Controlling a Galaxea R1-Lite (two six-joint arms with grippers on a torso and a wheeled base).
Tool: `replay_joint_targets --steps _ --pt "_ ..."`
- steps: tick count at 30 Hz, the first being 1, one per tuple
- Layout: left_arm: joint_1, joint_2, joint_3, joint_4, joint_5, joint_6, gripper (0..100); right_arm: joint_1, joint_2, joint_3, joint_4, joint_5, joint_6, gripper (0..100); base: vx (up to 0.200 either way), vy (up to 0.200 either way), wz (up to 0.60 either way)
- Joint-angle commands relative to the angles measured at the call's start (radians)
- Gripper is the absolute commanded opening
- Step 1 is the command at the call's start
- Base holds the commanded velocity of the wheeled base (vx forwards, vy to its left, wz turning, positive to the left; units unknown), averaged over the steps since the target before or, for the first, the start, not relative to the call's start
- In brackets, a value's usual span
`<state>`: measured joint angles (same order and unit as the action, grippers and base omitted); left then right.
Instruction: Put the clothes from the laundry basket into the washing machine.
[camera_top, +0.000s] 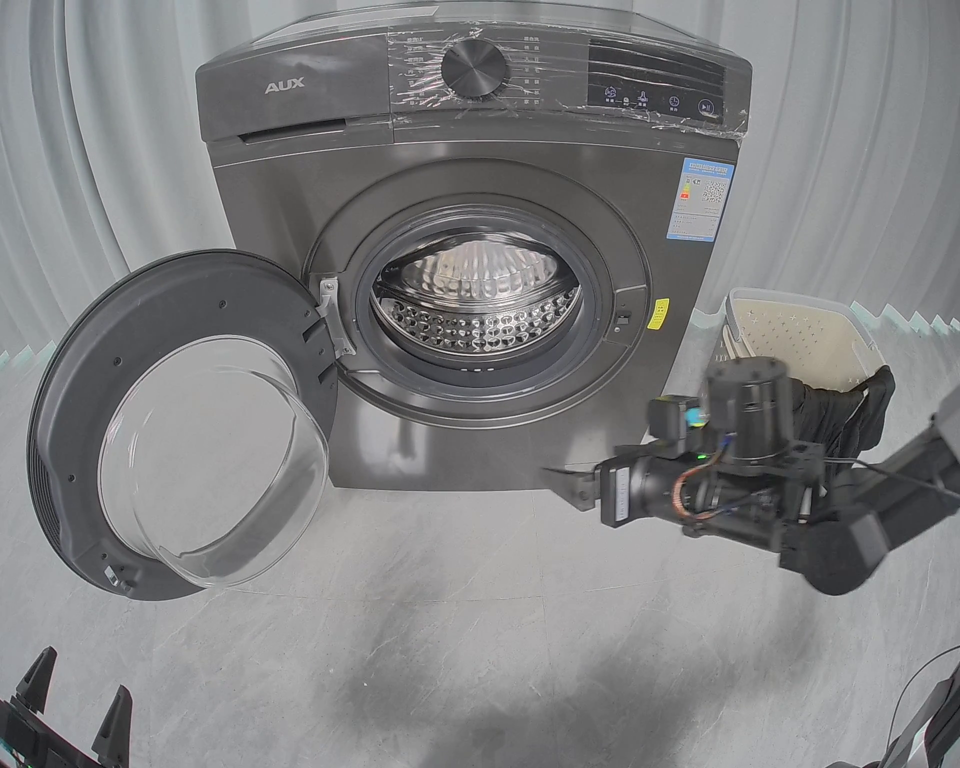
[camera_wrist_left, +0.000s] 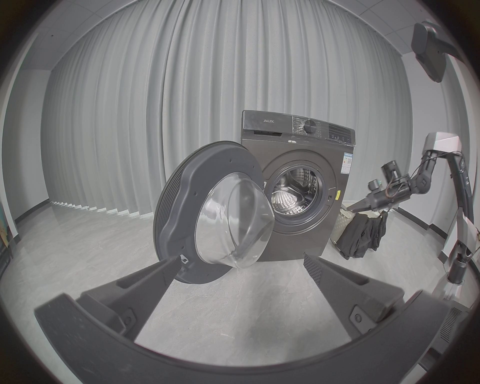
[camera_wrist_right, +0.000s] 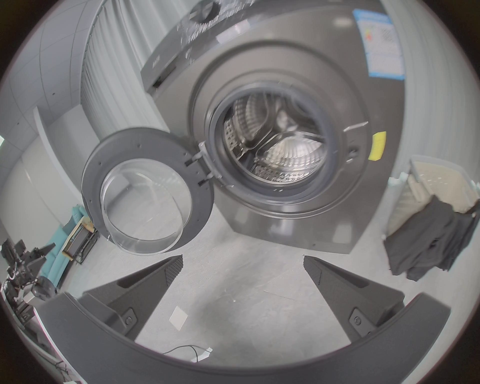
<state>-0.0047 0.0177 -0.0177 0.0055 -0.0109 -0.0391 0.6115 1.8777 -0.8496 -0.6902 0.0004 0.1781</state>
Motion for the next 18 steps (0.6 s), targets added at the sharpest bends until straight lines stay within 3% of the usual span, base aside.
replay_joint_targets --steps 1,10,14,18 --pt "0.0 -0.015 0.015 -0.001 0.0 -0.001 100 -0.072 -0.382 0.261 -0.005 -0.02 -0.003 100 0.0 0.0 0.0" --pt "0.0 -0.015 0.015 0.001 0.0 -0.001 100 -0.179 -0.704 0.52 0.014 -0.019 -0.023 100 0.0 0.0 0.0" --pt "0.0 -0.015 0.015 0.001 0.0 -0.002 100 -0.228 -0.781 0.572 0.014 -0.023 -0.028 100 0.0 0.0 0.0" --pt "0.0 -0.015 0.015 0.001 0.0 -0.002 100 -0.291 -0.861 0.629 0.014 -0.022 -0.066 100 0.0 0.0 0.0"
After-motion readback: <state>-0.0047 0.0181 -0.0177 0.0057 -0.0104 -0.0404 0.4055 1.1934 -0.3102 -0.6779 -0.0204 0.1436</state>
